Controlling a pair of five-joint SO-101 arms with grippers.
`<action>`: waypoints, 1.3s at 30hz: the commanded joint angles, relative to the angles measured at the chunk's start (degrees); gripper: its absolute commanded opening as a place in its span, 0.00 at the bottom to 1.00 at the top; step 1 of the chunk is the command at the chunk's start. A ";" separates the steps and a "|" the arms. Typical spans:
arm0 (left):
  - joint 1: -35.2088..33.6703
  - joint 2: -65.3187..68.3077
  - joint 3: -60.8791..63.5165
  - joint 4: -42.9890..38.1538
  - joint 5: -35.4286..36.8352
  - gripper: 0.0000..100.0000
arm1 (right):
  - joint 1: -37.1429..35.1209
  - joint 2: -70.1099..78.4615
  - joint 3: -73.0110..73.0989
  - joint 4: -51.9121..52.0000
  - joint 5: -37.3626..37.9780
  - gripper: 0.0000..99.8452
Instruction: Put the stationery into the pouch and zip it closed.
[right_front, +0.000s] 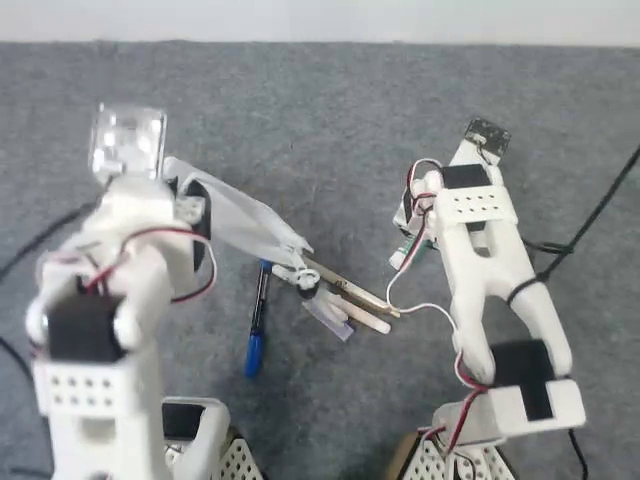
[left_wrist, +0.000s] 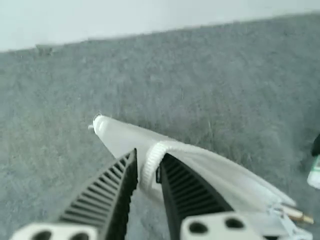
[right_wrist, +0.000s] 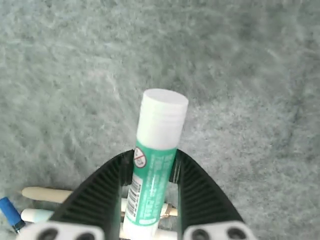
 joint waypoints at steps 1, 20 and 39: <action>0.26 10.64 -12.00 7.21 2.64 0.05 | -0.48 -6.20 0.70 -0.92 0.97 0.01; -1.14 15.56 -6.64 3.43 14.07 0.01 | -0.57 -24.75 4.04 2.95 0.97 0.01; -1.32 15.47 -5.05 3.43 13.89 0.01 | -16.84 -55.60 7.12 -4.79 6.15 0.01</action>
